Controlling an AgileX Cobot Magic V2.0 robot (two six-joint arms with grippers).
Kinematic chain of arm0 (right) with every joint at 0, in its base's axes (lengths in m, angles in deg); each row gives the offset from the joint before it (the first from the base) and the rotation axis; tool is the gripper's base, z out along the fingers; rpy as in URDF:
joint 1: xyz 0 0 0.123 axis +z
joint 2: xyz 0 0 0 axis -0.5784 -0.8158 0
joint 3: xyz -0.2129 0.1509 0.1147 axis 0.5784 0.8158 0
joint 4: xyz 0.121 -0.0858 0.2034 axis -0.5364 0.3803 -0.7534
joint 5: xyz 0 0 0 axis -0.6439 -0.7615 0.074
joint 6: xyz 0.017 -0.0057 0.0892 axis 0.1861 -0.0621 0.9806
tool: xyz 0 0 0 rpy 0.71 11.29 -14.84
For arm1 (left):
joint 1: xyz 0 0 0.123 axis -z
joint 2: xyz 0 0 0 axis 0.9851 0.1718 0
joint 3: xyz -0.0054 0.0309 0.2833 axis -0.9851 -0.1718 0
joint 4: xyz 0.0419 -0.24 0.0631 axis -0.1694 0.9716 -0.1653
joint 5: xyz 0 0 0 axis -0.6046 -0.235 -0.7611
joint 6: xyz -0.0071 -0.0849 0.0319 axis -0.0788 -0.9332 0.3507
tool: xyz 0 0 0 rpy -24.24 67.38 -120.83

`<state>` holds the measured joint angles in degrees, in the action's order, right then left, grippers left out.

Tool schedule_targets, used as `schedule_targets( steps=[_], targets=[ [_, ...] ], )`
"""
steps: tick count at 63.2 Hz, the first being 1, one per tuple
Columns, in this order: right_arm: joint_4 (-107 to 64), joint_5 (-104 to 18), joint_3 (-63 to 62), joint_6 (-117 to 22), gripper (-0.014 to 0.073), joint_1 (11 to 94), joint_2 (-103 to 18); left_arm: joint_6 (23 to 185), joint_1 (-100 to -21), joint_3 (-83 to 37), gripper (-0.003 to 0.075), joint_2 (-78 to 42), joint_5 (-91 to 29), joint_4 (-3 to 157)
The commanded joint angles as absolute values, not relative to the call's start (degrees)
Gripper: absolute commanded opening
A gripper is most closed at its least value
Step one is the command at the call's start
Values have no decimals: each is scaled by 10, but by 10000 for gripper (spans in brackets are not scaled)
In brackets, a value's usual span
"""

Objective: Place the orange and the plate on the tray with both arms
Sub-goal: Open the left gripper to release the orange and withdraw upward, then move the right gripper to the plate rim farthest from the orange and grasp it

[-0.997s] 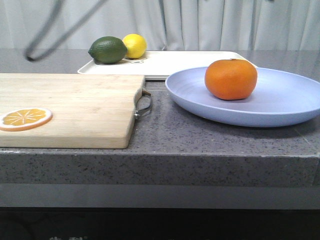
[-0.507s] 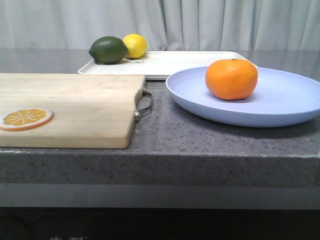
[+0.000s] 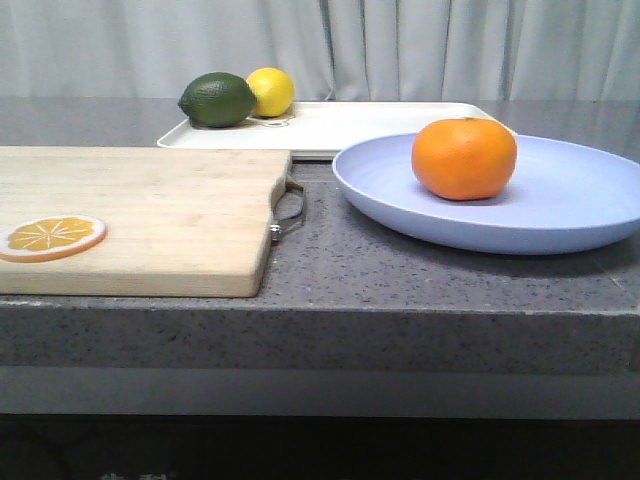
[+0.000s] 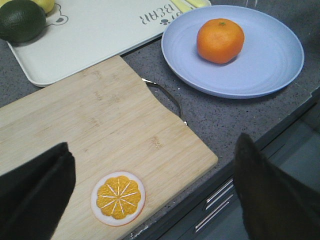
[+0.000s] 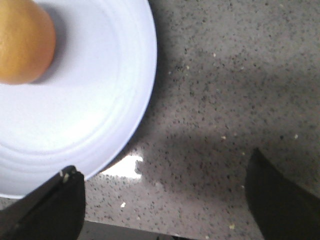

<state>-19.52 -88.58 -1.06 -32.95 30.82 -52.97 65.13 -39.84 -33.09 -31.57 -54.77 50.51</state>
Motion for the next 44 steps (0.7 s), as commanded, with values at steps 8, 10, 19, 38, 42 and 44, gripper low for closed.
schedule_targets(
  steps=[8,10,19,38,42,44],
  targets=[
    [-386,-909,-66,-460,653,223,-605,647,-400,-316,622,-320,-502,505],
    [-409,-914,-67,-476,653,213,-616,647,-400,-316,622,-320,-502,505],
    [-486,-929,-67,-537,653,200,-663,647,-400,-316,622,-320,-501,505],
    [-551,-932,-67,-583,653,202,-729,647,-400,-316,622,-320,-500,505],
    [-558,-932,-67,-586,653,202,-737,647,-400,-316,622,-320,-500,505],
    [-561,-933,-67,-588,653,202,-741,647,-400,-316,622,-320,-500,505]
  ],
)
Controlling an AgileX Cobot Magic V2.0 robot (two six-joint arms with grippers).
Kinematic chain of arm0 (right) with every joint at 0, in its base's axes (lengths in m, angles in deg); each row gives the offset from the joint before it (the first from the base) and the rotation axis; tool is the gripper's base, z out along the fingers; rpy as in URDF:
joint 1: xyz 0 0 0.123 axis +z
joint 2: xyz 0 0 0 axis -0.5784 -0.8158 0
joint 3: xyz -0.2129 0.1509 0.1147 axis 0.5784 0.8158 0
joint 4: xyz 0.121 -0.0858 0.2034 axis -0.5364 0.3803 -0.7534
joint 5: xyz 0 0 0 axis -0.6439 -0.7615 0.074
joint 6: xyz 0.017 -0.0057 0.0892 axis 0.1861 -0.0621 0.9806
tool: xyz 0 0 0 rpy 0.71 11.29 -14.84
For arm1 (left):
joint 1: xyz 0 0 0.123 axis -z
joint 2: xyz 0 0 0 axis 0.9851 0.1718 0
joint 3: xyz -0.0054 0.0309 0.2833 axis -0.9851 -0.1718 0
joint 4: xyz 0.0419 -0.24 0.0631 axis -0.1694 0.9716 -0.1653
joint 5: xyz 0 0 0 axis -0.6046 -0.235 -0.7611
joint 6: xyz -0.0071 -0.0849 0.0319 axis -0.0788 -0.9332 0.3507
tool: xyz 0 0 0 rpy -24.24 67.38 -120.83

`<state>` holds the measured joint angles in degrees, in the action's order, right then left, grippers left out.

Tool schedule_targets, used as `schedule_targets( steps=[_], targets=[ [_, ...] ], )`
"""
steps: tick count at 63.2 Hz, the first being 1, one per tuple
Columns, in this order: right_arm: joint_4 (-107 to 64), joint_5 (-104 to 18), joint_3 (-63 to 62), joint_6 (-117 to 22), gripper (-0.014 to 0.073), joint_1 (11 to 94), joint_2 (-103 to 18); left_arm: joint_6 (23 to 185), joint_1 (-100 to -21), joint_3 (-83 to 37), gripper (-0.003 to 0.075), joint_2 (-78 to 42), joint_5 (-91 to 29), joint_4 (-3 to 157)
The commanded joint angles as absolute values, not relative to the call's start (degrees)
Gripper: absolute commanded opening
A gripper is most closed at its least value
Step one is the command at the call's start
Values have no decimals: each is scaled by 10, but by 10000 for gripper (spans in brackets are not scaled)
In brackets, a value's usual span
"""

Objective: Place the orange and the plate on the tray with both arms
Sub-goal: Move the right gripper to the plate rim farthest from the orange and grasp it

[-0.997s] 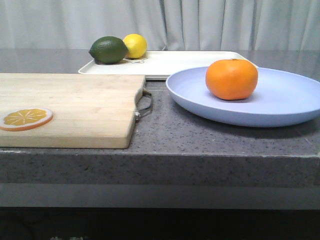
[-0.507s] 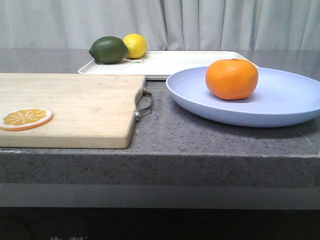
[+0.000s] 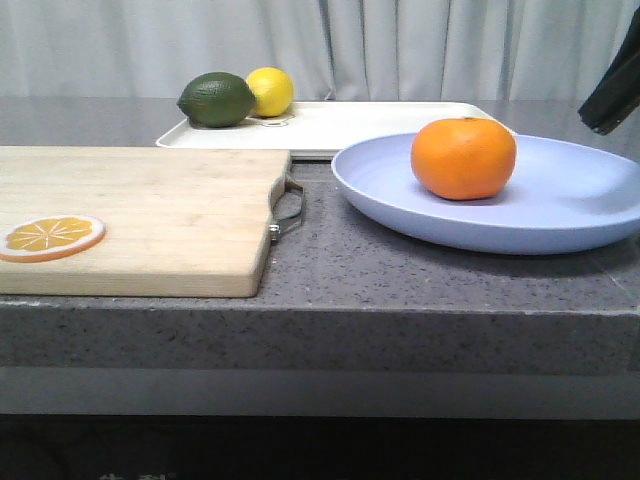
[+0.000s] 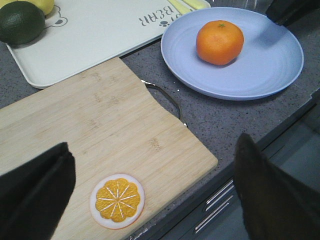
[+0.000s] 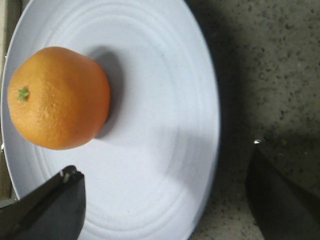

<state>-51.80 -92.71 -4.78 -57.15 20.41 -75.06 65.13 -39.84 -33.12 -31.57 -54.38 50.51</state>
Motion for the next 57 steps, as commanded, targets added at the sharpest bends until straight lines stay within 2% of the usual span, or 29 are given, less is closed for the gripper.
schedule_targets(
  steps=[1,13,35,57],
  targets=[
    [-562,-933,-67,-588,653,203,-742,647,-400,-316,622,-320,-499,505],
    [-564,-929,-67,-592,638,218,-757,647,-400,-316,622,-320,-497,505],
    [-566,-928,-67,-592,312,222,-775,647,-400,-316,622,-320,-497,505],
    [-566,-917,-67,-592,83,222,-775,647,-400,-316,622,-320,-497,505]
  ],
)
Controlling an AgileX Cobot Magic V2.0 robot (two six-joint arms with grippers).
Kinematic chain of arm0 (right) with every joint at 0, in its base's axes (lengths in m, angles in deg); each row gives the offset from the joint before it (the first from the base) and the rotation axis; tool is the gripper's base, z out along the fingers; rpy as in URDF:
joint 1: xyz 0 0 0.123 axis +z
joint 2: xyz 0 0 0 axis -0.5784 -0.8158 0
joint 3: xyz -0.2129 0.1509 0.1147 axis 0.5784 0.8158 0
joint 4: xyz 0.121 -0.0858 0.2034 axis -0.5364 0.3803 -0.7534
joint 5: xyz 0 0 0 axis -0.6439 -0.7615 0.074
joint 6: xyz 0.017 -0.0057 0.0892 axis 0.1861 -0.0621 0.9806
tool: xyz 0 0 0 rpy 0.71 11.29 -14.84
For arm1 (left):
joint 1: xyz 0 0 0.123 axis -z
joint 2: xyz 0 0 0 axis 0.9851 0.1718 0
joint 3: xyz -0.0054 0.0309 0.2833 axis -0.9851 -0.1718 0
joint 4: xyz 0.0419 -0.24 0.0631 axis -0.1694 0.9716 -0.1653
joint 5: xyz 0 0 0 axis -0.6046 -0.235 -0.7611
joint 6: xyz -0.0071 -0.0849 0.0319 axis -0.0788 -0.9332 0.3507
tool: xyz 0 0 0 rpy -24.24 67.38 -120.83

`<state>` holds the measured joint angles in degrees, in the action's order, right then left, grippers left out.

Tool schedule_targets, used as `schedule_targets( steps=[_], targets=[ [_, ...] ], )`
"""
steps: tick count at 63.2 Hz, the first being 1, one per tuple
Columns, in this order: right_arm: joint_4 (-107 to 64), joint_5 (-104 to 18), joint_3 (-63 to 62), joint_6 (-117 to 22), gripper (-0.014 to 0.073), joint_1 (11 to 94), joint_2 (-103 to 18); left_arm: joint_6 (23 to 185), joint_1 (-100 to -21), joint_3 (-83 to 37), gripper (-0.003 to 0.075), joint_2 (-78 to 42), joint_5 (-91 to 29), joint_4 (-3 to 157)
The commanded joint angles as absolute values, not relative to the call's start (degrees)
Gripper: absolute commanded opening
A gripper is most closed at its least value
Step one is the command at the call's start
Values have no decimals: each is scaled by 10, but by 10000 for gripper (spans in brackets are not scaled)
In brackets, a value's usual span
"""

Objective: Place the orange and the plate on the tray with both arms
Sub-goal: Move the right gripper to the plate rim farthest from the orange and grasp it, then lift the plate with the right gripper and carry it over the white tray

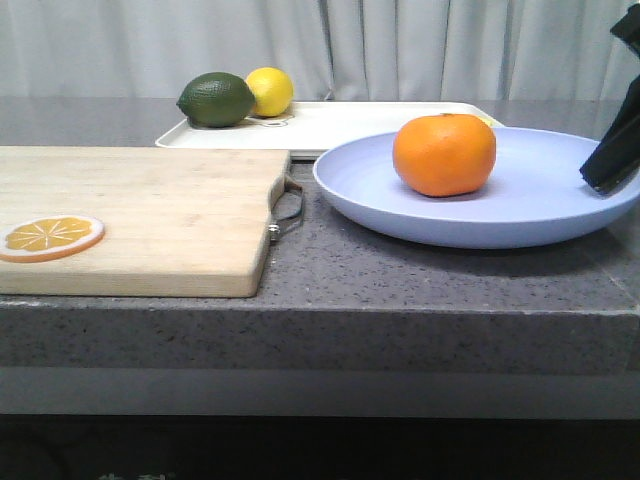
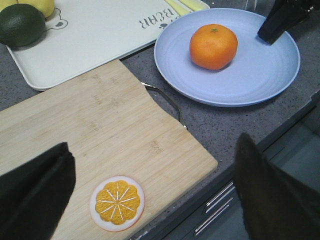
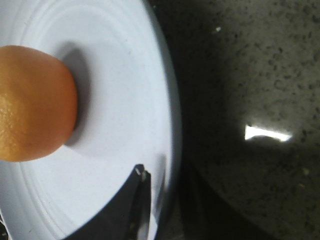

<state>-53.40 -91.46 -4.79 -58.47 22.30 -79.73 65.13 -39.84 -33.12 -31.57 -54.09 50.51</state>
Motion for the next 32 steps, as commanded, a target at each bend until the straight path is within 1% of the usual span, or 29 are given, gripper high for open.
schedule_targets(
  steps=[1,7,14,32],
  targets=[
    [-566,-916,-67,-592,71,222,-775,647,-400,-316,622,-320,-497,505],
    [-566,-914,-67,-592,-6,222,-775,647,-400,-316,622,-320,-497,505],
    [-566,-915,-67,-589,-72,222,-775,647,-400,-316,622,-320,-497,505],
    [-599,-930,-82,-561,-66,221,-770,647,-400,-316,622,-320,-497,505]
  ],
)
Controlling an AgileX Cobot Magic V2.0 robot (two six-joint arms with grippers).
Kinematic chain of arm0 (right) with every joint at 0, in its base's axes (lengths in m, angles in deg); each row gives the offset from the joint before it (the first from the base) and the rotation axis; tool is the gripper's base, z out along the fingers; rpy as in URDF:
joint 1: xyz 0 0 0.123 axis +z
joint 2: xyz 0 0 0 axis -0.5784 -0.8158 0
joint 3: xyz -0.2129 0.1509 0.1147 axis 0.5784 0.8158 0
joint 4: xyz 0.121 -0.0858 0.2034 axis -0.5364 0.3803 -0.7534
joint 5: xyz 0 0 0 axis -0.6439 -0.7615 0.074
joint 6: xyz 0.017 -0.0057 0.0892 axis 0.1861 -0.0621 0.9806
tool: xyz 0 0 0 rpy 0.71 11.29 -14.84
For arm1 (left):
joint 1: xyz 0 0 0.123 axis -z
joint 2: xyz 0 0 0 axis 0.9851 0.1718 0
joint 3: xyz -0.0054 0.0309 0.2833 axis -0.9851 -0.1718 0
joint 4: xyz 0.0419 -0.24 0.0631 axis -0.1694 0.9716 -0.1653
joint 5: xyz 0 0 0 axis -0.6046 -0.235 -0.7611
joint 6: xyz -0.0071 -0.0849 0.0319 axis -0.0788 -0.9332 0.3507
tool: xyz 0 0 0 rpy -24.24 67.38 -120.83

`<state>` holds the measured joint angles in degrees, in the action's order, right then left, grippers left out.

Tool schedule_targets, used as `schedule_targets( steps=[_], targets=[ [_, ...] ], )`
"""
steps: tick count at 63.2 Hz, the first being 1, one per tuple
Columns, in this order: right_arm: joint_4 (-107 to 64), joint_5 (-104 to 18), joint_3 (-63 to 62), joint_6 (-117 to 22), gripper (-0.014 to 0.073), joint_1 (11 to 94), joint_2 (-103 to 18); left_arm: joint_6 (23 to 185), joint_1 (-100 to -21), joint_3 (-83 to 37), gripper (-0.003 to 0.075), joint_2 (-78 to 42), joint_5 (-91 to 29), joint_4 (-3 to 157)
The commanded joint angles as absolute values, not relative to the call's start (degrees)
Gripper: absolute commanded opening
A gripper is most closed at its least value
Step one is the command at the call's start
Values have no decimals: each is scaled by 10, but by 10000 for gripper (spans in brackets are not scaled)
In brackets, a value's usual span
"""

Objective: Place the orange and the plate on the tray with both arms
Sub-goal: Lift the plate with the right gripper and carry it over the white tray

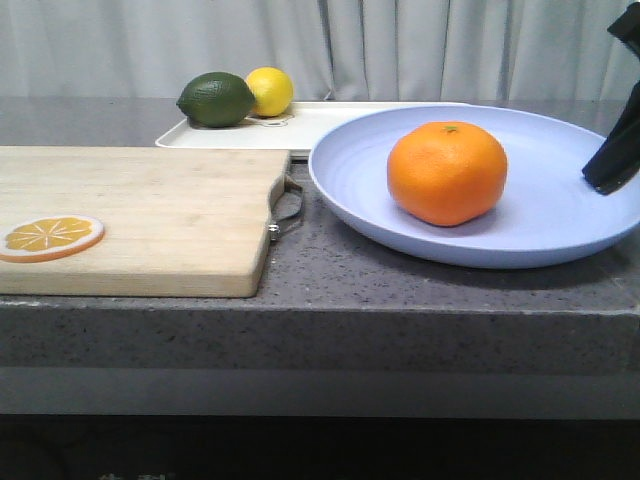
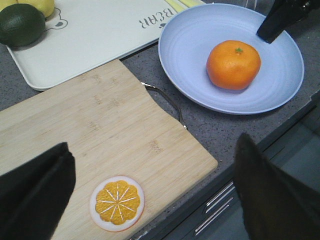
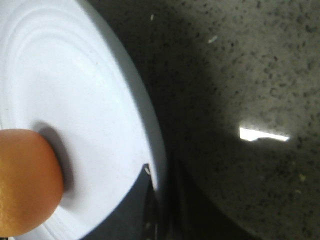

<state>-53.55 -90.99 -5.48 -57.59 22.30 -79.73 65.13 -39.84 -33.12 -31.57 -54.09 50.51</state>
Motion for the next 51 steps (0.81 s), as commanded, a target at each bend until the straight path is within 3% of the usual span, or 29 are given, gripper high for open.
schedule_targets(
  steps=[1,24,51],
  targets=[
    [-599,-929,-84,-557,-66,221,-770,647,-400,-316,622,-320,-497,505],
    [-599,-916,-205,-456,-59,243,-800,647,-400,-316,622,-320,-497,505],
    [-588,-864,-486,-289,-59,324,-972,647,-400,-316,622,-320,-498,505]
  ],
)
